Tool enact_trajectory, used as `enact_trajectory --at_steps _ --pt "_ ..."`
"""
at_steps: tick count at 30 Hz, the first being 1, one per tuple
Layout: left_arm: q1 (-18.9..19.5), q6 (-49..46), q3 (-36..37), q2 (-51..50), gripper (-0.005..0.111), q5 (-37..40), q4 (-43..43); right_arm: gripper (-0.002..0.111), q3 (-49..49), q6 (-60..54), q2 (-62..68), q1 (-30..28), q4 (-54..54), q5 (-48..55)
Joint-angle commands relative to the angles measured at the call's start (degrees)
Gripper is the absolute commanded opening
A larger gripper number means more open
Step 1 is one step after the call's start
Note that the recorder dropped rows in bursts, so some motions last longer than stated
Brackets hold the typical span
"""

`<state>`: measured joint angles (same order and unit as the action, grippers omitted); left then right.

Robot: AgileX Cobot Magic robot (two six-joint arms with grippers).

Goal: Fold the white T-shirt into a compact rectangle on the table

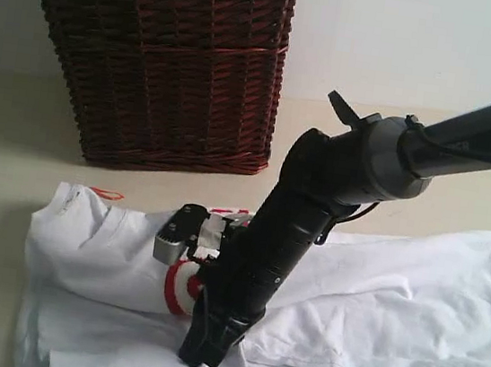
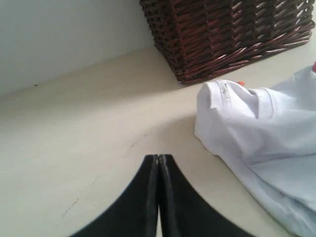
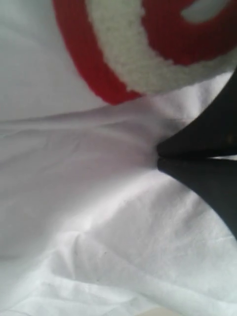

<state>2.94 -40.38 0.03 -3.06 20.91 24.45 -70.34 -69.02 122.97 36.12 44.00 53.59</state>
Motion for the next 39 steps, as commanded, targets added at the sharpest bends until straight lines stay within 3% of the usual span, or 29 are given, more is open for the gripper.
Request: enact_trajectory --at_steps 1,9,12,16,19,21,27,39 --pt "0.1 0.0 0.0 0.5 0.000 -0.1 0.0 0.000 0.7 0.1 -0.4 0.2 -5.4 6.9" --pt "0.1 0.0 0.0 0.5 0.000 -0.1 0.0 0.000 0.6 -4.9 -3.4 0.2 -1.0 9.9" --pt "0.1 0.0 0.0 0.5 0.000 -0.1 0.0 0.005 0.6 -10.5 -7.7 0.2 1.1 9.9" --pt "0.1 0.0 0.0 0.5 0.000 -0.1 0.0 0.030 -1.8 -18.3 -11.3 0.2 3.5 8.8" --pt "0.1 0.0 0.0 0.5 0.000 -0.1 0.0 0.053 -3.9 -18.4 -9.9 0.2 6.8 2.5" --pt "0.1 0.0 0.0 0.5 0.000 -0.1 0.0 0.062 -5.3 -19.9 -7.7 0.5 9.0 -2.2" --pt "0.1 0.0 0.0 0.5 0.000 -0.1 0.0 0.062 -12.4 -20.8 -0.9 0.8 9.3 -14.7" --pt "0.1 0.0 0.0 0.5 0.000 -0.1 0.0 0.055 -21.8 -20.8 8.6 0.8 11.0 -14.2"
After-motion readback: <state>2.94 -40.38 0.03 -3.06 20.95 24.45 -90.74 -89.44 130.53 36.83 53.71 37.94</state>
